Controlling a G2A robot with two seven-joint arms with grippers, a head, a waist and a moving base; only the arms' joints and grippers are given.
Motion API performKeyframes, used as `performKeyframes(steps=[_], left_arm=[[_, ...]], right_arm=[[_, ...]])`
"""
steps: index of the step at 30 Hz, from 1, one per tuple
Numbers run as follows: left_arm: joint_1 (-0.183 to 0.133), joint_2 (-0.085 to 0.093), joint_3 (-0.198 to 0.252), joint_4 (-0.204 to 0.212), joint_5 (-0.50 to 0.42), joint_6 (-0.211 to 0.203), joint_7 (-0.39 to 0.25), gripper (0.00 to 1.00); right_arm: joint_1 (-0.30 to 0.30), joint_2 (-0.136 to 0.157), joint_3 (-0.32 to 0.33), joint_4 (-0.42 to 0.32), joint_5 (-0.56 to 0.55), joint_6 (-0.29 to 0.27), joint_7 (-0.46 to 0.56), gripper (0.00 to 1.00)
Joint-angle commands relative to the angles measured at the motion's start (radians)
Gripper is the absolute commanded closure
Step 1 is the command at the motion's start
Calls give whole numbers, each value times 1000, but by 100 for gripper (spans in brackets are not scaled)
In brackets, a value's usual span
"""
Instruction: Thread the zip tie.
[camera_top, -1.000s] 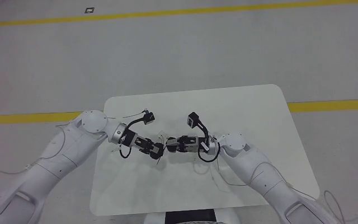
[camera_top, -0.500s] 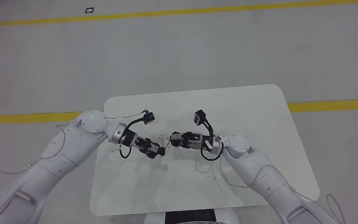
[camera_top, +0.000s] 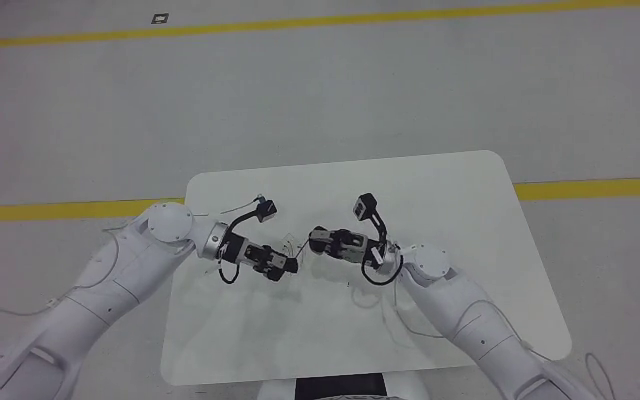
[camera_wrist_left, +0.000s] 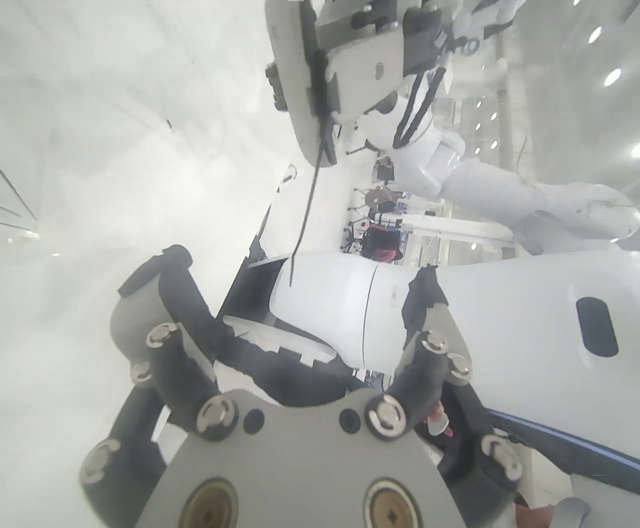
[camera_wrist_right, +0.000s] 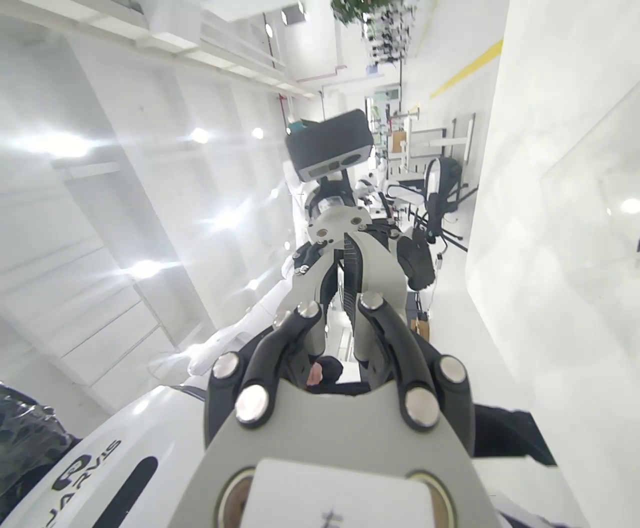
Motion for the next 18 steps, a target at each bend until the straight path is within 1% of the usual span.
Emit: performKeyframes(steps=[1,3,4,6,7,8,18], left_arm=[[39,1,-27,-10,-21,0,48,0],[74,0,-62,-21,-40,0,98,0],[102,-1,-86,-26,-51,0,129,0],[142,-6,-125,-38,-58,0,179,0],[172,-11,-148,-45,-73,0,201,0],[179,-12,-153,-46,-76,0,205,0],[179,-12,-153,-46,-76,0,205,0]], right_arm=[[-21,0,14,-6,20,-17,-28,100],[-38,-1,27,-17,29,-17,-55,100],[-50,-3,35,-22,27,-17,-75,100],[-63,-6,43,-29,19,-17,-105,100],[-72,-10,45,-31,22,-17,-124,100],[-75,-12,47,-34,12,-17,-138,100],[-77,-13,48,-37,4,-13,-152,100]])
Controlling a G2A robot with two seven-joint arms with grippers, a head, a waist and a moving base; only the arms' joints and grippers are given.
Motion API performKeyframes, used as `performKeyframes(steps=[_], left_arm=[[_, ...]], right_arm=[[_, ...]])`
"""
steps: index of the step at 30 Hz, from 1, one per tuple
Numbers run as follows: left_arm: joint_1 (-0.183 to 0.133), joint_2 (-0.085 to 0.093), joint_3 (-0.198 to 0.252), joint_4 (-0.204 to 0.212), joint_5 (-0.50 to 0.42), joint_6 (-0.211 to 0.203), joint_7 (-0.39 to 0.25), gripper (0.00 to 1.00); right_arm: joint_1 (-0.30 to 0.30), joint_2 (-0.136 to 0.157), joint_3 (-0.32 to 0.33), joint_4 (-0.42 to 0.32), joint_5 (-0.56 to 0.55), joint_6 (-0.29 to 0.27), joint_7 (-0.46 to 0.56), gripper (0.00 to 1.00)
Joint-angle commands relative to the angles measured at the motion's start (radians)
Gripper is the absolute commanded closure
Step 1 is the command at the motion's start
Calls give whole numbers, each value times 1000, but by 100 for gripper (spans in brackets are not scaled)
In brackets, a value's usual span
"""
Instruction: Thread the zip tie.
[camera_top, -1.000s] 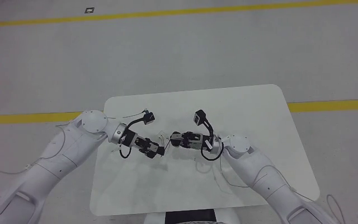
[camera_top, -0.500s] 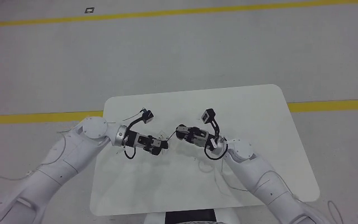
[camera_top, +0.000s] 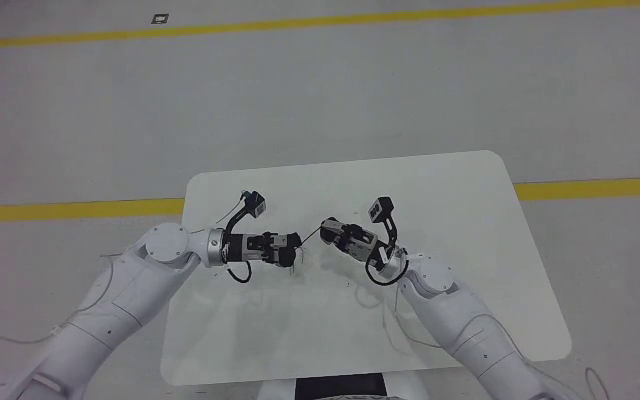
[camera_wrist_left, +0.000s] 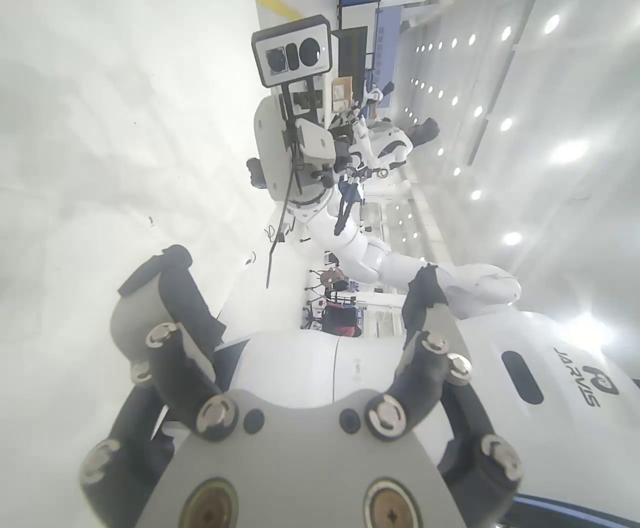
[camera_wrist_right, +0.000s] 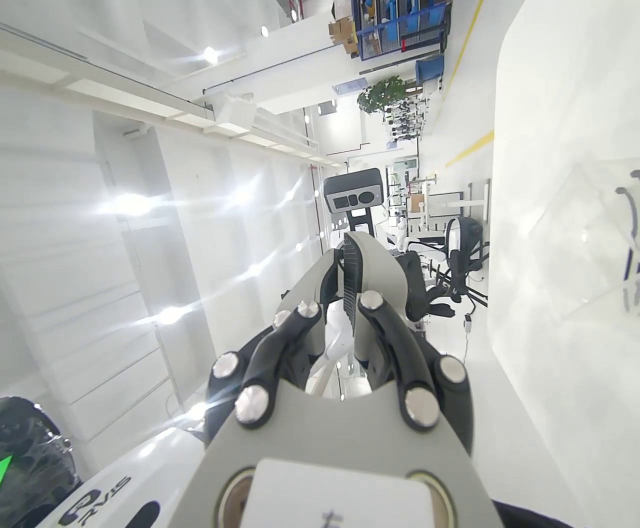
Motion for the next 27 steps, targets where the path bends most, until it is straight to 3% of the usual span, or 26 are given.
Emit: performKeyframes(steps=[1,4,10,15,23,27], left_arm=[[4,-1,0,-2,3,0,18,0],[31,-9,10,-11,19,0,76,0],[75,-40,-2,10,-50,0,146,0],[94,-69,-30,33,-78,0,135,0],[93,-72,-32,41,-67,0,130,0],[110,-77,-32,31,-52,0,198,0]], right_arm=[[-6,-1,-1,-7,-10,8,-31,100],[-26,-8,-8,-18,17,8,-91,100],[-37,-25,-37,2,51,0,-169,100],[-43,-37,-45,15,86,2,-204,100],[-43,-37,-45,15,86,2,-204,100],[-57,-37,-43,-6,70,17,-230,100]])
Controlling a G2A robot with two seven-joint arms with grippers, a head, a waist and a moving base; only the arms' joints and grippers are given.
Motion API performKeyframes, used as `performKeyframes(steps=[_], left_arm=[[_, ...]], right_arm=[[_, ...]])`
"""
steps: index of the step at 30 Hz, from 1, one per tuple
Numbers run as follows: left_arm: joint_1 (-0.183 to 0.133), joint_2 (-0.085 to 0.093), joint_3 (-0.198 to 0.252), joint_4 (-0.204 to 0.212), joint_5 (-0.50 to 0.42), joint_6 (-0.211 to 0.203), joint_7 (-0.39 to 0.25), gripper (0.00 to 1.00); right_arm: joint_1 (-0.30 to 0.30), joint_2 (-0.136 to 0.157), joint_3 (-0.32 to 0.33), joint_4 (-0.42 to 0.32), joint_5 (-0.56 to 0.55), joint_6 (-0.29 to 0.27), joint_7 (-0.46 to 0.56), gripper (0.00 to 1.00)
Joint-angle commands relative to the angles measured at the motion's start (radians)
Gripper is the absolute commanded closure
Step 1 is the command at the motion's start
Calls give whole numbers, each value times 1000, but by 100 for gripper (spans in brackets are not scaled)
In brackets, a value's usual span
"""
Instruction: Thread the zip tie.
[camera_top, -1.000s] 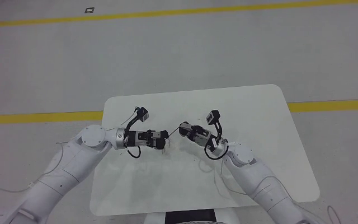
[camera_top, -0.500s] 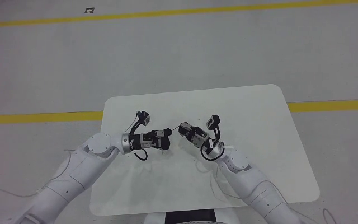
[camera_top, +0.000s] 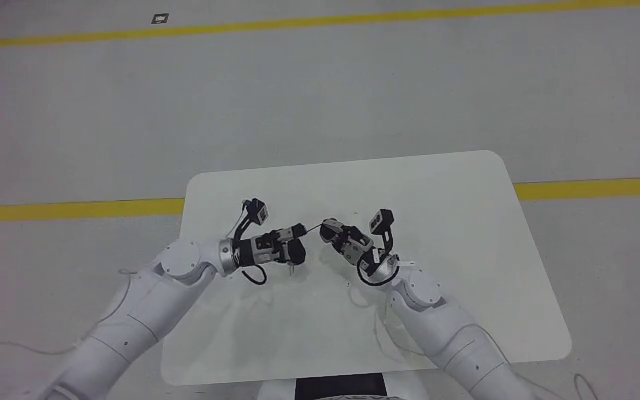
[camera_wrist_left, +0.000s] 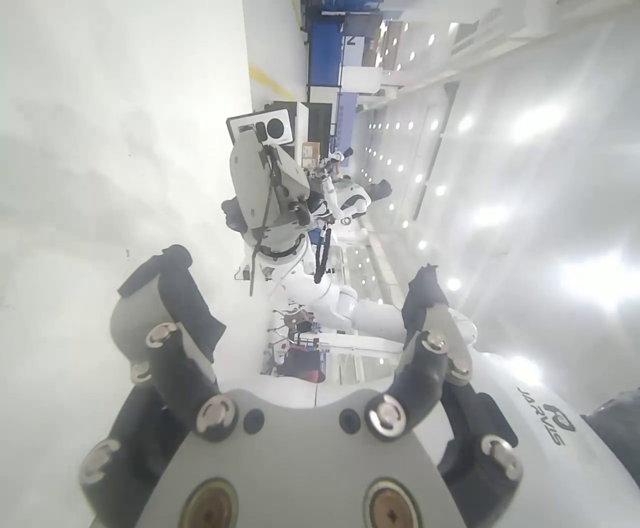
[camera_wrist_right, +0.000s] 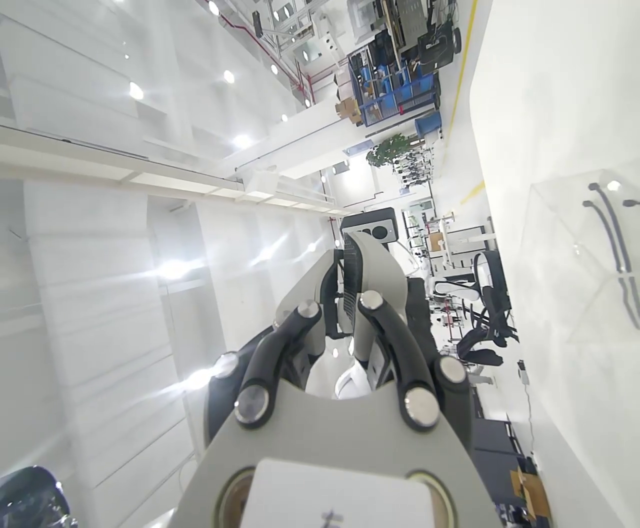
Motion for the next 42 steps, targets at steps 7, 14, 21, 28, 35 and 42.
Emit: performKeyframes(steps=[7,14,21,28,35,42], left_arm=[[40,-12,-27,-16,-17,-5,71,0],[47,-16,-30,-22,-46,-5,52,0],[61,-21,-31,-39,-37,6,85,0],[71,-23,-43,-45,-20,11,88,0],[73,-23,-46,-47,-12,12,80,0],[82,-24,-52,-57,23,31,118,0]], right_arm=[[-42,-9,-15,-9,26,0,-32,100],[-45,-11,-12,-2,37,-9,-34,100],[-56,-15,-17,-31,20,5,-53,100],[-55,-23,-26,-33,7,-10,-73,100],[-52,-23,-27,-33,-9,-3,-66,100],[-61,-21,-23,-58,-70,15,-101,100]])
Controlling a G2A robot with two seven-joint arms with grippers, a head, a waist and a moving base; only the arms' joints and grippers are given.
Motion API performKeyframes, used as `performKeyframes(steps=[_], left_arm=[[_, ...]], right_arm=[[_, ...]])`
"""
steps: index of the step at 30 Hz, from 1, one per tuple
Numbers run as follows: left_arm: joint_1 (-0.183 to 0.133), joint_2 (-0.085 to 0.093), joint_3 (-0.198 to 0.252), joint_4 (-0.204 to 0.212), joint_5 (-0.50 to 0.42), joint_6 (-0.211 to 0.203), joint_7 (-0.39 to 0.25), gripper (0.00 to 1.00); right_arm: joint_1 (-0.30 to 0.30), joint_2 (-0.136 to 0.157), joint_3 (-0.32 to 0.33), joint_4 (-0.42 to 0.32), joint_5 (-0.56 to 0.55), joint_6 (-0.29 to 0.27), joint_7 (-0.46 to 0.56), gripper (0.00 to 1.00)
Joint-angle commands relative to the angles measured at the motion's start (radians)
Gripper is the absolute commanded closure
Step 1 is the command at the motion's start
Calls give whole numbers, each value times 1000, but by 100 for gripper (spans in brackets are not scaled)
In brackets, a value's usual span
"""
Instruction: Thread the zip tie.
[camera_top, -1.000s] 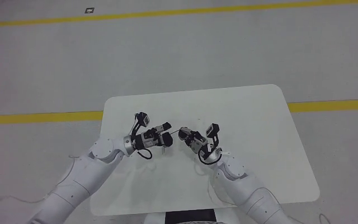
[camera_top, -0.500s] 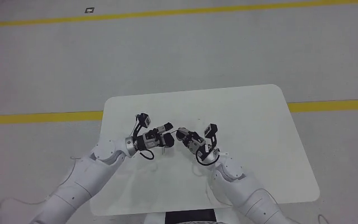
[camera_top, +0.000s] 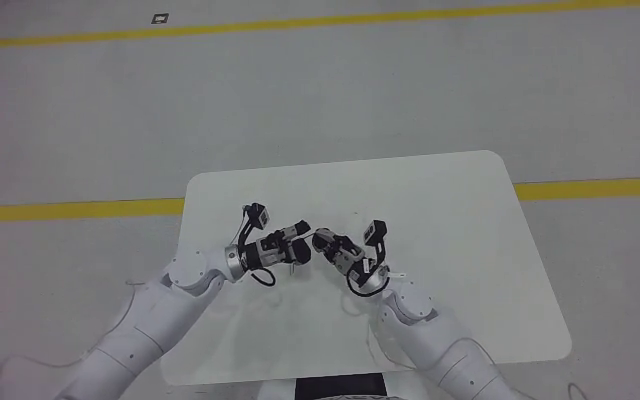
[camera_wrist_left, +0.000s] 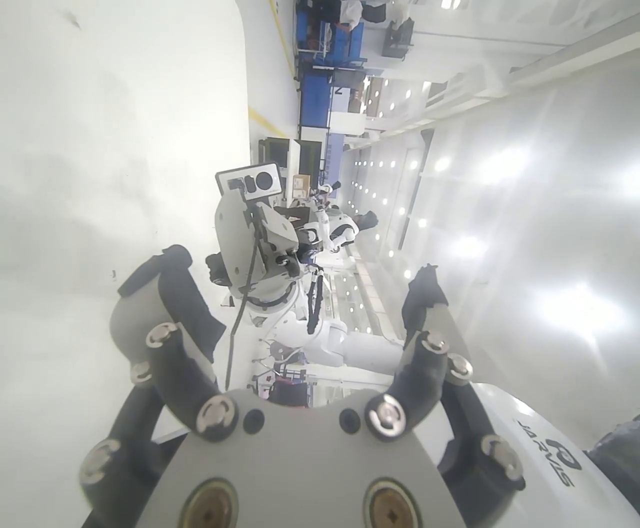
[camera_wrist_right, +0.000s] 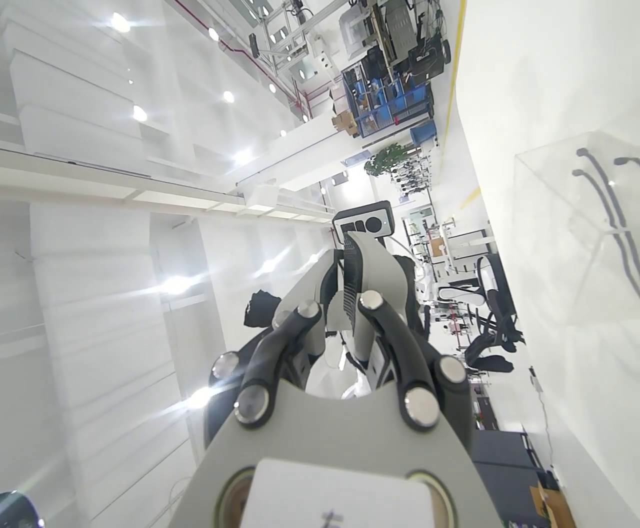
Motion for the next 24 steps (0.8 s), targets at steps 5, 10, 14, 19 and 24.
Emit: performKeyframes(steps=[5,10,14,19,24], left_arm=[[7,0,-15,-4,18,8,1,7],[11,-1,-24,-3,30,13,-2,56],[13,-3,-29,-1,32,16,-4,66],[9,-6,-34,-1,37,23,-9,76],[3,-12,-31,3,43,31,-14,80]], right_arm=[[-13,4,12,-27,-74,14,-30,100],[-25,7,20,-48,-119,18,-47,100],[-28,10,27,-58,-163,34,-67,100],[-35,12,35,-70,-197,48,-84,100],[-43,13,44,-76,-197,47,-82,100]])
